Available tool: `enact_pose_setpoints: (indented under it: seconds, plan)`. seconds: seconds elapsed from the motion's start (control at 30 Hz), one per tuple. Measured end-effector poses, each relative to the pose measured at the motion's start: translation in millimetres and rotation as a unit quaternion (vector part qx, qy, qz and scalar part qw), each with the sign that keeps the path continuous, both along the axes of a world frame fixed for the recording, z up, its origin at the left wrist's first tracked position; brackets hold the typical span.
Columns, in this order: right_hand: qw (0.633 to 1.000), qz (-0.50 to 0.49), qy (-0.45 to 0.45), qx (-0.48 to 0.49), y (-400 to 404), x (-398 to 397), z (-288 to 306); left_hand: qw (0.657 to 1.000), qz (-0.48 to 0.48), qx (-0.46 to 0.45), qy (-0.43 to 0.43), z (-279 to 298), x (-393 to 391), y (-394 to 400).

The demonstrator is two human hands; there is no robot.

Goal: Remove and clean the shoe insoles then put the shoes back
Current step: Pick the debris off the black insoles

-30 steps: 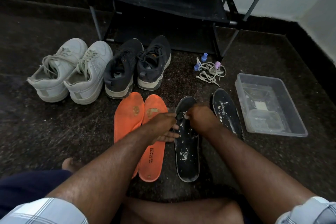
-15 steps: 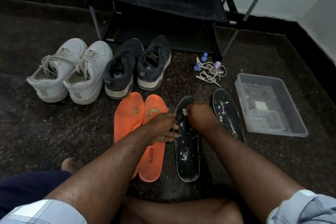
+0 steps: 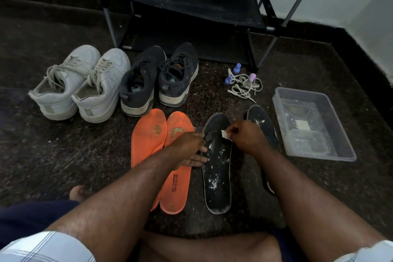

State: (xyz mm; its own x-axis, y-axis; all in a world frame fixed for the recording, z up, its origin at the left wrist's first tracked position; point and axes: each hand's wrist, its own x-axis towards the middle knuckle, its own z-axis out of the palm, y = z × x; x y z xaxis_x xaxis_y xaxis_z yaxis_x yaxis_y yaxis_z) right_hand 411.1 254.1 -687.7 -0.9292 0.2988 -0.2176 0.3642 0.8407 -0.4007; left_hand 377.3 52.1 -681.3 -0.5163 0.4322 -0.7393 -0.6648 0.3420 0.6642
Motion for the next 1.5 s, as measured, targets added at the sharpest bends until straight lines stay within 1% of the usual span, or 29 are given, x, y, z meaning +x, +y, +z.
enact_pose_setpoints:
  seconds: [0.1, 0.23, 0.37, 0.47, 0.57, 0.63, 0.73, 0.9, 1.03, 1.13, 1.27, 1.5]
  plan:
    - [1.000, -0.005, -0.008, -0.026, -3, 2, -1, 1.000, 0.014, -0.001, 0.006, 0, -2, 1]
    - [0.997, -0.037, 0.027, -0.065, -5, -2, -3, 0.999, 0.048, 0.007, 0.020, 0, -8, 1]
    - [0.995, -0.061, 0.061, -0.056, -10, -8, -5, 0.996, 0.072, -0.001, 0.054, -2, -16, 2]
    - [0.994, -0.061, 0.081, -0.047, -15, -10, -6, 0.995, 0.060, -0.025, 0.081, -5, -17, 1]
    - [0.991, -0.068, 0.105, -0.048, -10, -9, 3, 0.995, 0.043, -0.050, 0.078, -6, -16, 1]
    - [0.992, -0.048, 0.110, -0.044, -7, -7, 8, 0.995, 0.037, -0.061, 0.073, -6, -16, 0]
    - [0.997, 0.022, 0.070, -0.020, -13, -3, 3, 0.995, 0.037, -0.067, 0.070, -7, -16, -1]
    - [0.993, 0.090, 0.038, 0.064, -15, -6, -12, 0.997, 0.040, -0.064, 0.025, -8, -15, 0]
    - [0.989, 0.107, 0.040, 0.097, -15, -6, -12, 0.997, 0.009, -0.072, 0.006, -7, -14, 3]
    - [0.986, 0.121, 0.028, 0.111, -20, -7, -11, 0.998, 0.012, -0.060, 0.001, -6, -15, 2]
    - [0.979, 0.165, 0.012, 0.122, -27, -8, -11, 0.998, 0.012, -0.059, 0.010, -5, -13, 1]
    - [0.983, 0.131, 0.035, 0.120, -28, -7, -12, 0.998, 0.048, -0.037, 0.012, -3, -9, 3]
